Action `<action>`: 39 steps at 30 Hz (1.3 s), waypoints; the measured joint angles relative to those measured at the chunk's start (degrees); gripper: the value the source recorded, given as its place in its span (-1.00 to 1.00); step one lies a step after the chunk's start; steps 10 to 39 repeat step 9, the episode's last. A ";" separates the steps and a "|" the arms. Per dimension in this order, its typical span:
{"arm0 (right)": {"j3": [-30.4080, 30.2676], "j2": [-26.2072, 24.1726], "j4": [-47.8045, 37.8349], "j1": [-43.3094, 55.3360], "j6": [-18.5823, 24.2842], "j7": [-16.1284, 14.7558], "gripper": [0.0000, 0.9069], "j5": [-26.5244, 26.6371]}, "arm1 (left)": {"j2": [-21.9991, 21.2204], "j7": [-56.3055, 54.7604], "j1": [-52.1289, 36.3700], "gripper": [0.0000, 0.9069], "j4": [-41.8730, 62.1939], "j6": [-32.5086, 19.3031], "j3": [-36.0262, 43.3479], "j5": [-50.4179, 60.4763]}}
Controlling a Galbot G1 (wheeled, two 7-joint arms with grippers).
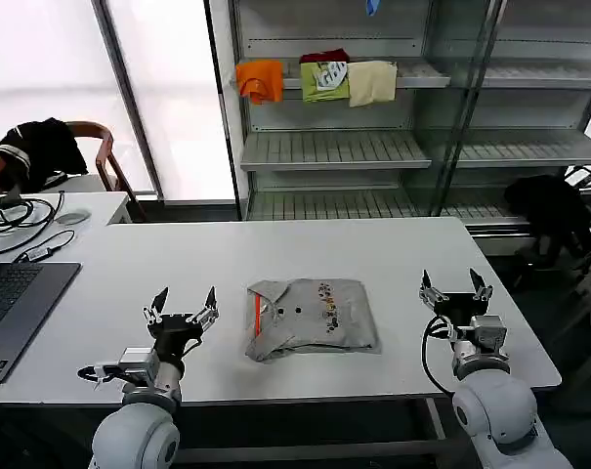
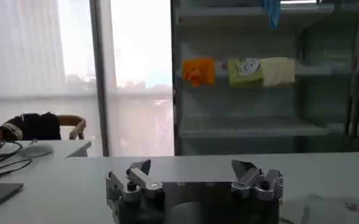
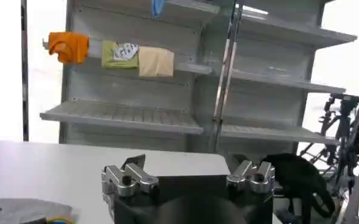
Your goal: Fold and organize the clothes.
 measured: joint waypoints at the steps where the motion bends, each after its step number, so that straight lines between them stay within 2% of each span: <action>1: 0.09 0.05 0.10 -0.02 0.02 -0.06 1.00 0.00 | 0.01 0.02 -0.16 1.00 0.10 0.13 0.18 0.04; 9: 1.26 0.19 1.22 -0.28 0.02 -0.97 1.00 0.03 | -0.23 0.00 -1.30 1.00 0.85 0.68 0.97 -0.13; 39: 1.26 0.19 1.22 -0.28 0.02 -0.97 1.00 0.03 | -0.23 0.00 -1.30 1.00 0.85 0.68 0.97 -0.13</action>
